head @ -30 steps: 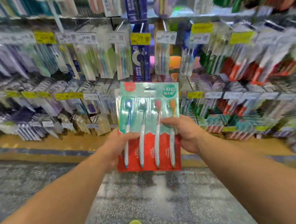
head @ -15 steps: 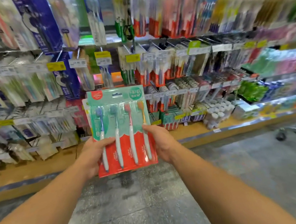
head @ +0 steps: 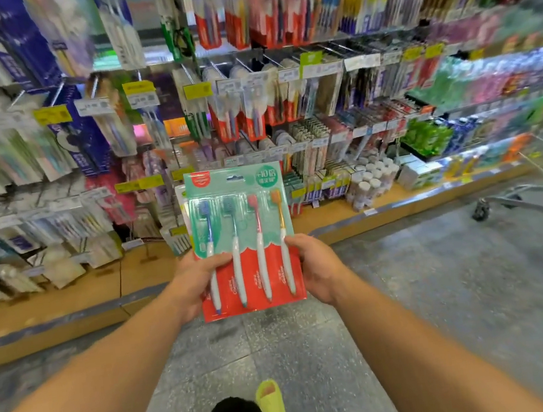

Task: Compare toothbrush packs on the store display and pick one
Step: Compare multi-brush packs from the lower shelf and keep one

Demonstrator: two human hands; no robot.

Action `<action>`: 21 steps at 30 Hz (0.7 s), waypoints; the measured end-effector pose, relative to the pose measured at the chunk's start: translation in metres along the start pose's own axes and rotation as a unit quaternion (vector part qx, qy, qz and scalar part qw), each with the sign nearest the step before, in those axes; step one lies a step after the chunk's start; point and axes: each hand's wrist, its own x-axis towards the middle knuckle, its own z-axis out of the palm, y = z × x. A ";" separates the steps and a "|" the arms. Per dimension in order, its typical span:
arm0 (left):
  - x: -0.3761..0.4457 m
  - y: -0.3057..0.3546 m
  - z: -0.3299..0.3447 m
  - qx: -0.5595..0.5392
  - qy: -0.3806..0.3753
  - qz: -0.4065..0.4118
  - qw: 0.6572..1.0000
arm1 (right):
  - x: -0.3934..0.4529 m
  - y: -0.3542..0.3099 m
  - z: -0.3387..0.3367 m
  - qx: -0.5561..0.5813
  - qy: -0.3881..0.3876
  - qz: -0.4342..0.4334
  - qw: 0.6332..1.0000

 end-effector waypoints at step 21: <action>0.153 -0.013 0.124 -0.044 0.005 -0.084 0.995 | 0.120 -0.095 -0.174 -0.094 0.111 0.034 0.989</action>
